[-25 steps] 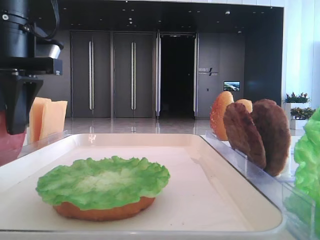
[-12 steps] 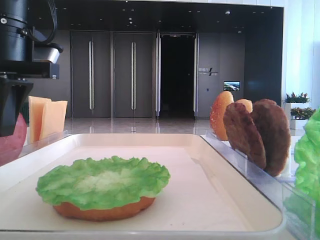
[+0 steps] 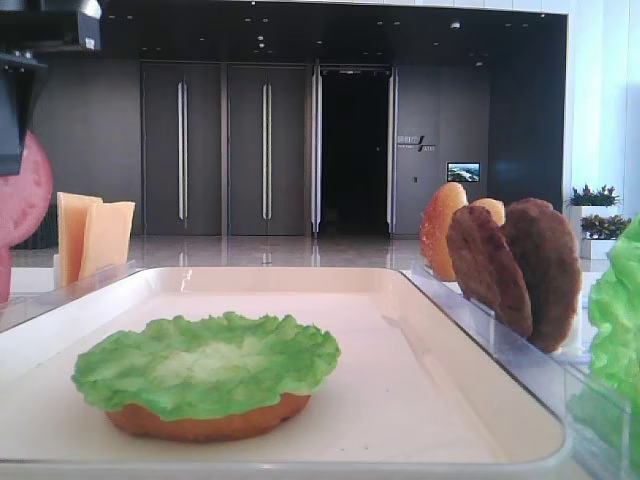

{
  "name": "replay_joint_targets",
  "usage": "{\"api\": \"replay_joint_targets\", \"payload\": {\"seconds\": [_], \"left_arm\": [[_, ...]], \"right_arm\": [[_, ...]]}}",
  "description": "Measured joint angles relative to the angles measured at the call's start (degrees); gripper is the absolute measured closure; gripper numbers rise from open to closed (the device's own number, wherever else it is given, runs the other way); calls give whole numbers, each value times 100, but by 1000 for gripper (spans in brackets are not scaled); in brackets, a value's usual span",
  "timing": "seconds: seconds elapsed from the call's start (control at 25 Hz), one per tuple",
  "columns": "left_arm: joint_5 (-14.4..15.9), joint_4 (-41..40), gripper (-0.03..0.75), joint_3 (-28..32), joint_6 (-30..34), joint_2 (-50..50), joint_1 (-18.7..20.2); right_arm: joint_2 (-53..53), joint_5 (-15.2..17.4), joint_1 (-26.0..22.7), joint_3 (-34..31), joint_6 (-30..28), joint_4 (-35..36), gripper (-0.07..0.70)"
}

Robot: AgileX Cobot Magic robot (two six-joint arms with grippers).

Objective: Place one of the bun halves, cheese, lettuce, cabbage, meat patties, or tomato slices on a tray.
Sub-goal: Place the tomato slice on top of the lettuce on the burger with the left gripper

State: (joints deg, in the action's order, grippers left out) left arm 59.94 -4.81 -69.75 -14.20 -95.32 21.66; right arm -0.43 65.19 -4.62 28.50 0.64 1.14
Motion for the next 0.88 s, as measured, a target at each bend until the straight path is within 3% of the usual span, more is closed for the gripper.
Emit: {"api": "replay_joint_targets", "payload": {"seconds": [0.6, 0.88], "left_arm": [[437, 162, 658, 11, 4, 362, 0], [397, 240, 658, 733, 24, 953, 0]], "right_arm": [[0, 0, 0, 0, 0, 5, 265], [0, 0, 0, 0, 0, 5, 265]]}}
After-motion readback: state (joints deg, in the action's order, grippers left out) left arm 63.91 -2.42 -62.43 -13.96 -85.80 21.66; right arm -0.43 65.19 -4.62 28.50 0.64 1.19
